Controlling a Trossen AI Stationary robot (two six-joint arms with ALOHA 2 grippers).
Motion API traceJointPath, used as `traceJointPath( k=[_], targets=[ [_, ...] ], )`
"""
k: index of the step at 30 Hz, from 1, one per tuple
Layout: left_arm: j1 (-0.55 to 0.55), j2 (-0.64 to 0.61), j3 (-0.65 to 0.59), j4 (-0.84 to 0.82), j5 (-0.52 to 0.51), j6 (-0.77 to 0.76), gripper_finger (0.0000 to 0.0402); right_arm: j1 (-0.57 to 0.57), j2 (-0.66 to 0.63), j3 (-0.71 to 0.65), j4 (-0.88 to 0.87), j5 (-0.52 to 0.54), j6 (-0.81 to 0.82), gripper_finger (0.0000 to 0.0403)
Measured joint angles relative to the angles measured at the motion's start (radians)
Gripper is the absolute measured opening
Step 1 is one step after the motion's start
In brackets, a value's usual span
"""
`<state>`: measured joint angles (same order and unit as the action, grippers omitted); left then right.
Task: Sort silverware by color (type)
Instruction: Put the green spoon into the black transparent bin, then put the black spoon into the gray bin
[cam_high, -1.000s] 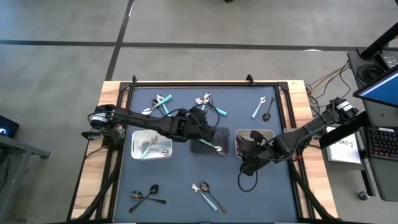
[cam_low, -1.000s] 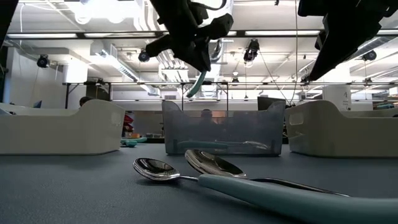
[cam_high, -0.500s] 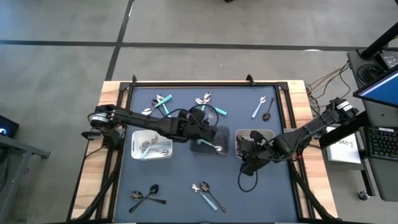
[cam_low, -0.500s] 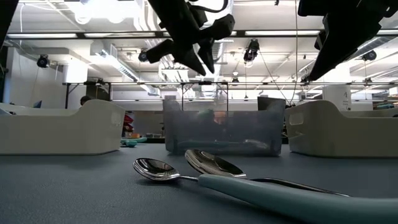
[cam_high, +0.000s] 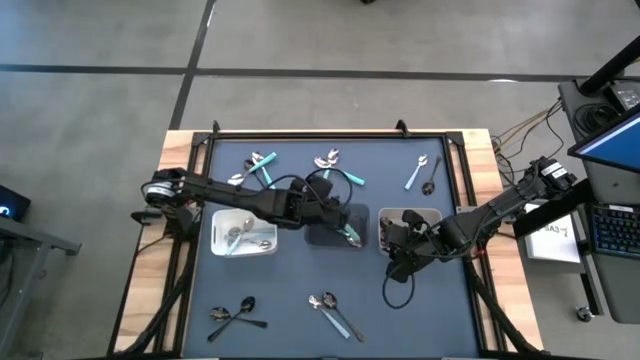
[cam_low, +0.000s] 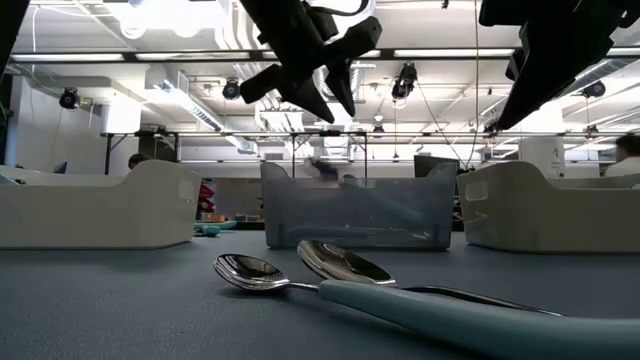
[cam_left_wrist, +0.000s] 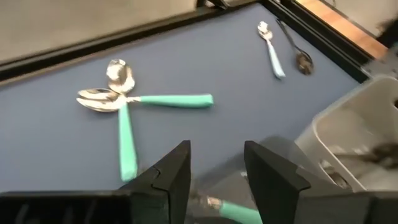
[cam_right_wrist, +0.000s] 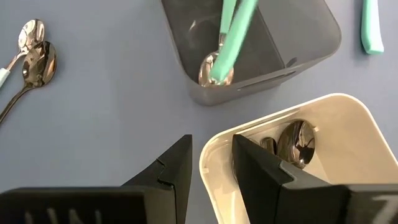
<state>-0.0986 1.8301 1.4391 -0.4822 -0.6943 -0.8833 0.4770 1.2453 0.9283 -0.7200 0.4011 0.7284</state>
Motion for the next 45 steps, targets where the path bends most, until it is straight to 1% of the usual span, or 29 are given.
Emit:
traceJointPath(
  k=[9,11,13,16,18,21,23,25,27,30,32,34,36,38,40,45],
  targets=[
    [-0.035,-0.004,0.0,0.015,0.049,0.01,0.0123,0.0,0.0,0.0,-0.001,0.0,0.0,0.0107],
    [-0.056,-0.011,0.0,0.016,0.126,0.01,0.0122,0.0,0.0,0.0,-0.003,-0.003,0.002,0.0107],
    [-0.092,-0.015,0.0,0.02,0.248,0.01,0.0122,0.0,0.0,0.0,-0.003,-0.01,0.003,0.0107],
    [-0.176,-0.015,0.0,0.018,0.435,0.0,0.0122,0.0,0.0,0.0,-0.004,-0.012,0.003,0.0107],
    [-0.243,-0.006,0.001,0.021,0.489,-0.012,0.0122,0.0,0.0,0.0,-0.004,-0.012,-0.005,0.0107],
    [-0.35,0.006,0.0,0.018,0.497,-0.048,0.0122,0.0,0.0,0.0,-0.004,-0.012,-0.016,0.0107],
    [-0.414,0.013,0.001,0.009,0.487,-0.132,0.0122,0.0,0.0,0.0,-0.003,-0.012,-0.033,0.0107],
    [-0.471,0.023,0.001,-0.025,0.454,-0.267,0.0122,0.0,0.0,0.0,-0.003,-0.012,-0.034,0.0107],
    [-0.522,0.028,0.001,-0.099,0.446,-0.431,0.0122,0.0,0.0,0.0,-0.004,-0.012,-0.034,0.0107],
    [-0.592,0.03,0.001,-0.27,0.448,-0.739,0.0122,0.0,0.0,0.0,-0.003,-0.011,-0.034,0.0107],
    [-0.638,0.031,0.001,-0.389,0.48,-0.937,0.0122,0.0,0.0,0.0,-0.001,-0.011,-0.034,0.0107],
    [-0.683,0.031,0.001,-0.466,0.56,-1.069,0.0122,0.0,0.0,0.0,0.0,-0.011,-0.034,0.0107],
    [-0.72,0.031,0.001,-0.514,0.66,-1.136,0.0122,0.0,0.0,0.0,0.0,-0.011,-0.034,0.0107],
    [-0.75,0.031,0.001,-0.535,0.74,-1.166,0.0122,0.0,0.0,0.0,0.0,-0.011,-0.034,0.0107],
    [-0.767,0.031,0.001,-0.557,0.761,-1.171,0.0122,0.0,0.0,0.0,0.001,-0.009,-0.034,0.0107],
    [-0.775,0.031,-0.006,-0.66,0.758,-1.159,0.0122,0.0,0.0,0.0,0.004,-0.008,-0.022,0.0107]
  ],
)
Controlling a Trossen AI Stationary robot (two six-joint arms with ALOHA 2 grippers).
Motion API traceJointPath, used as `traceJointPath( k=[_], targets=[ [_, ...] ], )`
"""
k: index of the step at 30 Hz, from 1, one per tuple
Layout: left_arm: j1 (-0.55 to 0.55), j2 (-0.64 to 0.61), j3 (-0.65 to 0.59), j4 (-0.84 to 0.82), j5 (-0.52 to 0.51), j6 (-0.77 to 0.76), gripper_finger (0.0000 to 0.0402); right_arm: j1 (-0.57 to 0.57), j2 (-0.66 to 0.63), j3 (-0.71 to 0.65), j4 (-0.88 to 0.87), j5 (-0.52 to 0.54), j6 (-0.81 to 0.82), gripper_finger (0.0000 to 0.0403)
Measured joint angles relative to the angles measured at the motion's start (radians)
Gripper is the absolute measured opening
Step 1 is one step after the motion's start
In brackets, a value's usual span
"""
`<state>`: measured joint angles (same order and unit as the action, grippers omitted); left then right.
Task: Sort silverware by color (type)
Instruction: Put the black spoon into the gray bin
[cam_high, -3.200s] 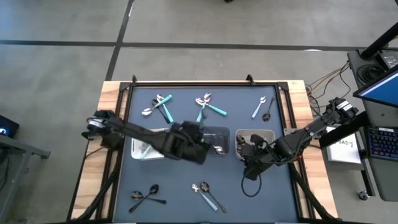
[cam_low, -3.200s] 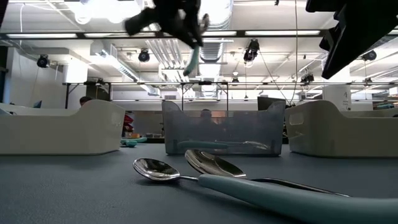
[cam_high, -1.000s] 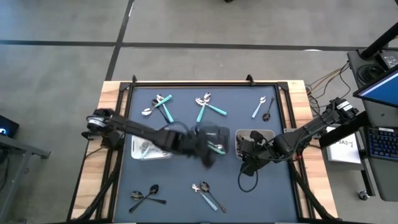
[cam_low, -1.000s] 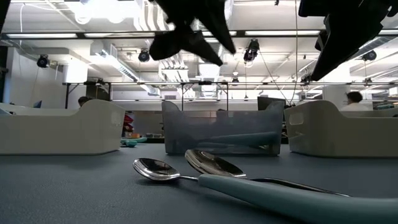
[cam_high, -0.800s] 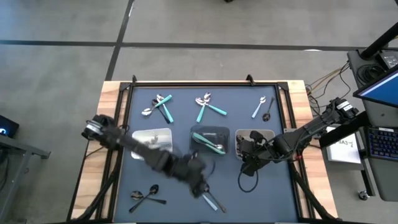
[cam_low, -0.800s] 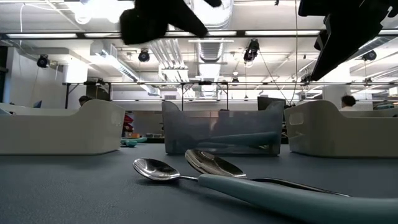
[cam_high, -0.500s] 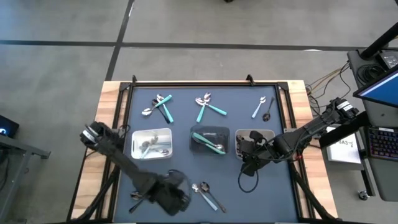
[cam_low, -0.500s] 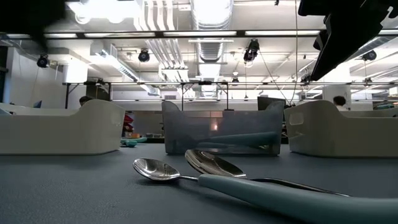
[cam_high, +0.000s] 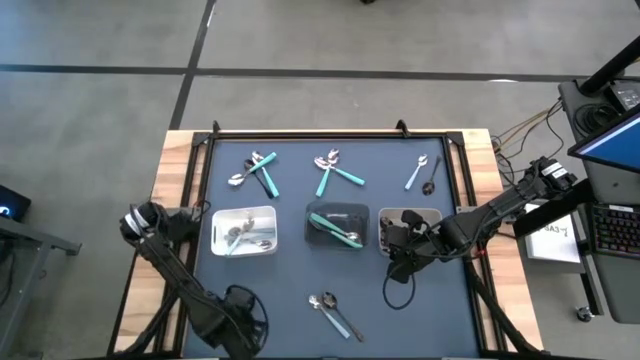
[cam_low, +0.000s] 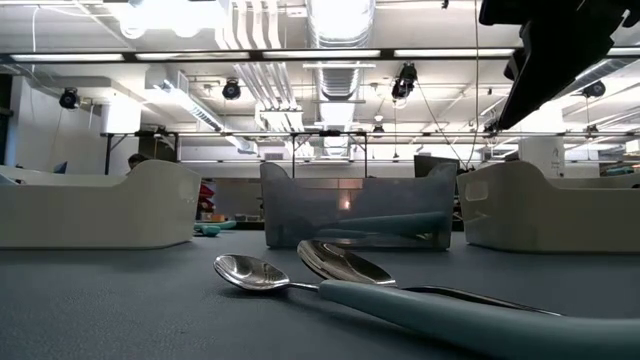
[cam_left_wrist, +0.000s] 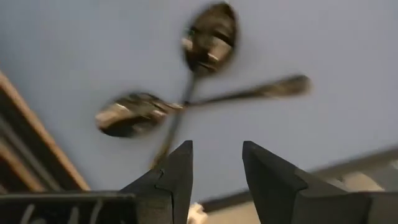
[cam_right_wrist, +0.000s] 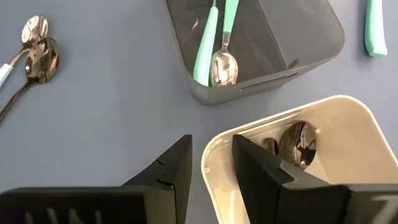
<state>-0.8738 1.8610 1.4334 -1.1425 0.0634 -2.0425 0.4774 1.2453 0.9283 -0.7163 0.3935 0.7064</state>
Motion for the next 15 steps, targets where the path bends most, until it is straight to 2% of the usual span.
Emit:
traceJointPath(
  k=[4,10,15],
  targets=[
    [0.008,0.0,-0.051,0.011,-0.002,0.024,0.0122,0.0,0.0,0.0,0.001,0.0,0.033,0.0107],
    [0.008,0.001,-0.182,0.215,-0.001,0.043,0.0122,0.0,0.0,0.0,0.001,0.0,0.096,0.0107],
    [0.008,0.001,-0.262,0.214,0.001,0.017,0.0122,0.0,0.0,0.0,0.001,0.0,0.152,0.0107]
  ],
)
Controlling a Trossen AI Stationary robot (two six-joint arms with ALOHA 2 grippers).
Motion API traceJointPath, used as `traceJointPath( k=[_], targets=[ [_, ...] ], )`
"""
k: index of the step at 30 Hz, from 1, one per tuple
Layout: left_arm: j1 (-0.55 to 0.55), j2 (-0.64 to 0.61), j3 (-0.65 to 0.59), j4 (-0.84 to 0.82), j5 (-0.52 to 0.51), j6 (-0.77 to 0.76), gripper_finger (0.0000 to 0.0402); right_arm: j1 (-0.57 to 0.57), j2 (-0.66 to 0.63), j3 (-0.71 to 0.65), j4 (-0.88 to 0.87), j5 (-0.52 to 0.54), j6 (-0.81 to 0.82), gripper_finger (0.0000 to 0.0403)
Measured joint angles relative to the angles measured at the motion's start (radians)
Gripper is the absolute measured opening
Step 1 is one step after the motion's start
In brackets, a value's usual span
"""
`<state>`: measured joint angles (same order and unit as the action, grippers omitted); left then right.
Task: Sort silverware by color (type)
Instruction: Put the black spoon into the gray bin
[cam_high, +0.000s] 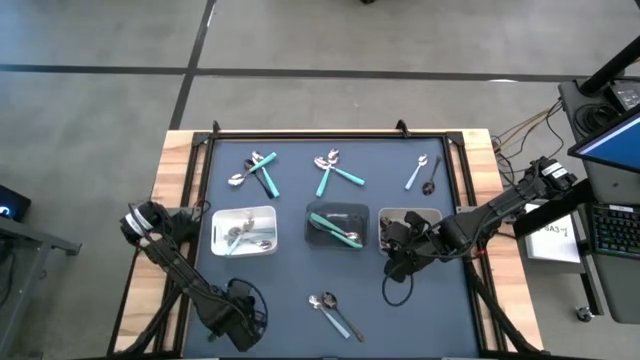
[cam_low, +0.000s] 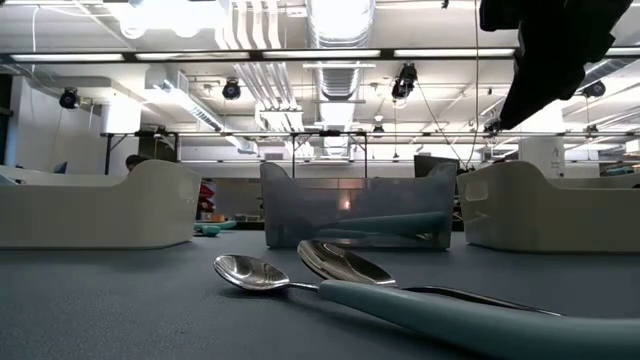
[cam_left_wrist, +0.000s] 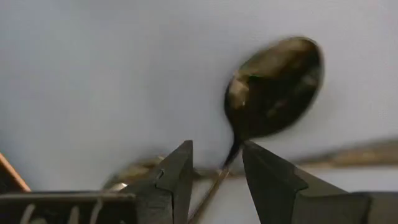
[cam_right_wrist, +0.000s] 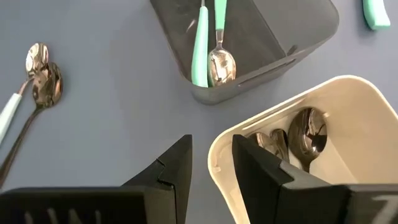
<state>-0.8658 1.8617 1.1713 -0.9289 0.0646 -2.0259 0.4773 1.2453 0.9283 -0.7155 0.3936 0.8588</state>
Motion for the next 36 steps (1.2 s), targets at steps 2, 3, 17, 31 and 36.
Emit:
traceJointPath(
  k=[2,3,17,31,36],
  targets=[
    [0.0,-0.004,-0.016,0.006,0.0,-0.002,0.0122,0.0,0.0,0.0,0.0,0.0,0.018,0.0107],
    [0.0,-0.005,-0.022,0.013,0.0,-0.003,0.0122,0.0,0.0,0.0,0.0,0.0,0.025,0.0107],
    [-0.002,-0.01,-0.092,0.123,0.002,0.027,0.0077,0.0,0.0,0.0,0.0,-0.001,0.061,0.0107],
    [-0.004,-0.048,-0.098,0.135,-0.035,-0.068,0.0002,0.0,0.0,0.0,0.0,-0.001,0.058,0.0107],
    [0.001,-0.073,-0.025,0.051,-0.241,-0.118,0.0001,0.0,0.0,0.0,0.022,0.0,0.081,0.0107]
  ],
)
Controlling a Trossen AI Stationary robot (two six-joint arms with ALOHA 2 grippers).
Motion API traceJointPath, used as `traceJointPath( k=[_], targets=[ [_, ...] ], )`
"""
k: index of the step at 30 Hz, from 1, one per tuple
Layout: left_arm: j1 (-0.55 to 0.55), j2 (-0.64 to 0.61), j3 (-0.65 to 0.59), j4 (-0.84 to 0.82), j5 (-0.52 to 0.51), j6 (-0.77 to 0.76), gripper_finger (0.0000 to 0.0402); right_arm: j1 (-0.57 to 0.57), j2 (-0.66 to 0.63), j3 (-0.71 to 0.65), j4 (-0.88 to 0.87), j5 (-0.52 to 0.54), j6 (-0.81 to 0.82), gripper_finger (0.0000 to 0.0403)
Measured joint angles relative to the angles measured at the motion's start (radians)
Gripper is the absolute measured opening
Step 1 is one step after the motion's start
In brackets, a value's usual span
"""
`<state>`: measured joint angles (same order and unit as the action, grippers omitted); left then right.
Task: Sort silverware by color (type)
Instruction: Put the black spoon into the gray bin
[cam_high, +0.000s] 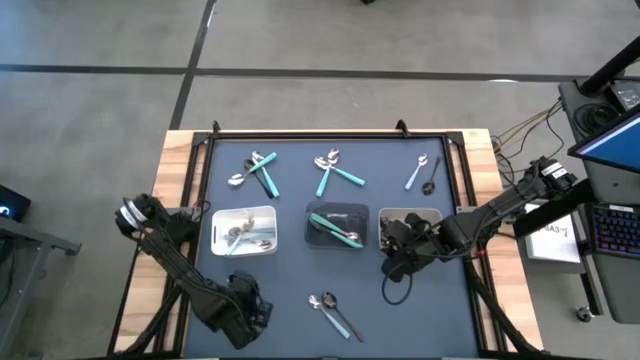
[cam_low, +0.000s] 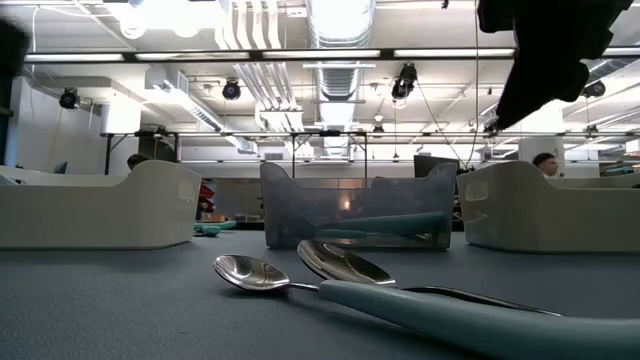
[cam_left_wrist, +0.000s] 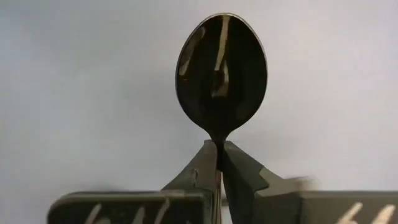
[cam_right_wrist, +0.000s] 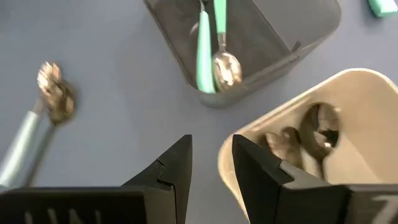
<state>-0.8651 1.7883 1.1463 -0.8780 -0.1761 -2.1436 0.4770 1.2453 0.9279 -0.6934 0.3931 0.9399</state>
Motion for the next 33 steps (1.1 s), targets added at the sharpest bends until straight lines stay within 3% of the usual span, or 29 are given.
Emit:
traceJointPath(
  k=[6,15,23,28,33],
  targets=[
    [0.017,-0.002,0.102,-0.047,-0.262,-0.014,0.0001,0.0,0.0,0.0,0.132,0.0,0.03,0.0107],
    [0.139,-0.003,0.227,-0.022,-0.843,0.014,0.0,0.0,0.0,0.0,0.432,-0.001,0.024,0.0107],
    [0.312,0.005,0.371,0.125,-0.858,0.466,0.0,0.0,0.0,0.0,0.519,-0.008,0.002,0.0107],
    [0.384,0.027,0.437,0.136,-0.833,0.577,0.0,0.0,0.0,0.0,0.52,-0.005,0.002,0.0107],
    [0.427,0.054,0.447,0.3,-0.775,0.693,0.0,0.0,0.0,0.0,0.52,0.032,-0.028,0.0107]
  ],
)
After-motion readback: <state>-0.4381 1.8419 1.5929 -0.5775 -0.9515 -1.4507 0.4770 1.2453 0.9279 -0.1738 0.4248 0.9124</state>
